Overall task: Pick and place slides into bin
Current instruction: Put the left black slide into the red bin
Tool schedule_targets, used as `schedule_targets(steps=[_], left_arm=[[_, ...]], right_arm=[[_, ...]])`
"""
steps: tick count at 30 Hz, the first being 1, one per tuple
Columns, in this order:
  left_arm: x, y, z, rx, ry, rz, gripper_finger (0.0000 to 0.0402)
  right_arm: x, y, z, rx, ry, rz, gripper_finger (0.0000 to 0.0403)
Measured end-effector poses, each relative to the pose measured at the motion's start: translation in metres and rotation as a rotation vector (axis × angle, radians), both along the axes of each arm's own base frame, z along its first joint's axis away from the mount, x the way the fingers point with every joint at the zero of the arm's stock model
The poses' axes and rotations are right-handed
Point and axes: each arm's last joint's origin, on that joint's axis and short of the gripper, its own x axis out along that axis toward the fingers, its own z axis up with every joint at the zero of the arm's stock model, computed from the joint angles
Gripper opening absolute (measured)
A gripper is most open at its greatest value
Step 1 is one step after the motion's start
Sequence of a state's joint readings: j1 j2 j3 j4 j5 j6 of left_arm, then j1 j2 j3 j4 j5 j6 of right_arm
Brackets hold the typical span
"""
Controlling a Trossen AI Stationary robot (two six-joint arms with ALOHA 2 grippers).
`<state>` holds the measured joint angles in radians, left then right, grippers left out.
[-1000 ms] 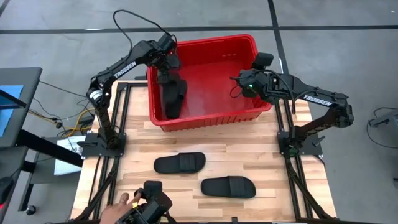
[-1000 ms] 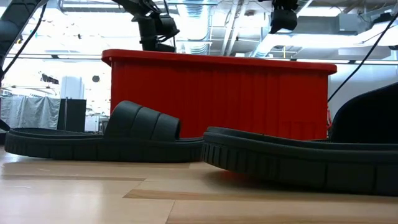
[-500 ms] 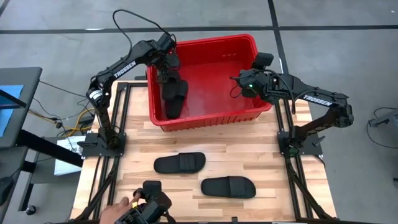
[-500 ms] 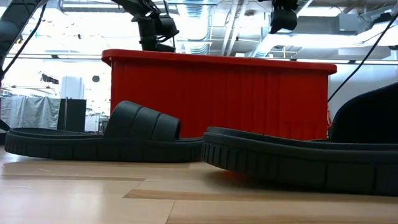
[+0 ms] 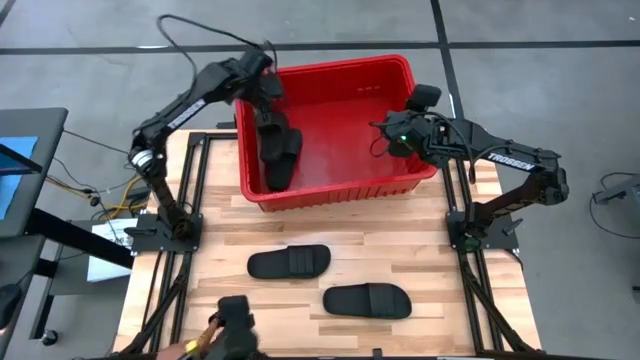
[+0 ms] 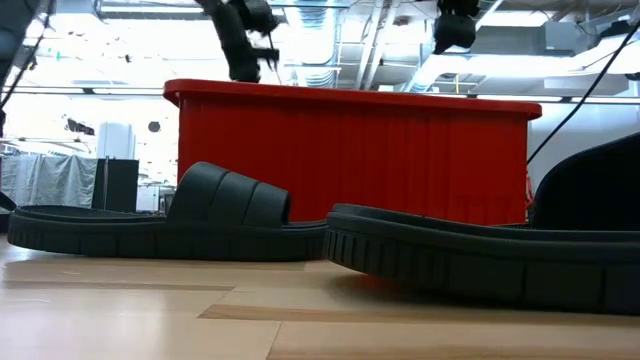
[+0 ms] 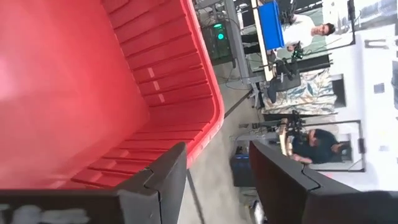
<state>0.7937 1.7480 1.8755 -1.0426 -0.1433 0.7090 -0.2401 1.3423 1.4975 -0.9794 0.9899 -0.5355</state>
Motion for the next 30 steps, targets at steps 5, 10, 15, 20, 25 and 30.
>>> schedule_targets(steps=[5,10,15,20,25,30], left_arm=[[-0.026,-0.034,0.057,-0.01,-0.365,-0.035,0.0165],[-0.062,-0.08,0.107,-0.091,-0.698,-0.143,0.0165],[-0.091,-0.125,0.135,-0.207,-0.878,-0.31,0.0165],[-0.11,-0.159,0.136,-0.275,-0.997,-0.395,0.0164],[-0.125,-0.178,0.111,-0.282,-1.095,-0.33,0.0164],[-0.145,-0.196,0.082,-0.305,-1.207,-0.292,0.0164]], right_arm=[[0.002,0.004,-0.001,0.105,-0.121,0.04,0.0163],[0.009,0.014,-0.001,0.298,-0.298,0.138,0.0162],[0.013,0.026,-0.001,0.382,-0.383,0.178,0.016],[0.014,0.036,-0.004,0.488,-0.419,0.193,0.0152],[0.013,0.052,-0.009,0.653,-0.443,0.189,0.0139],[0.015,0.079,-0.01,0.778,-0.491,0.221,0.0128]])
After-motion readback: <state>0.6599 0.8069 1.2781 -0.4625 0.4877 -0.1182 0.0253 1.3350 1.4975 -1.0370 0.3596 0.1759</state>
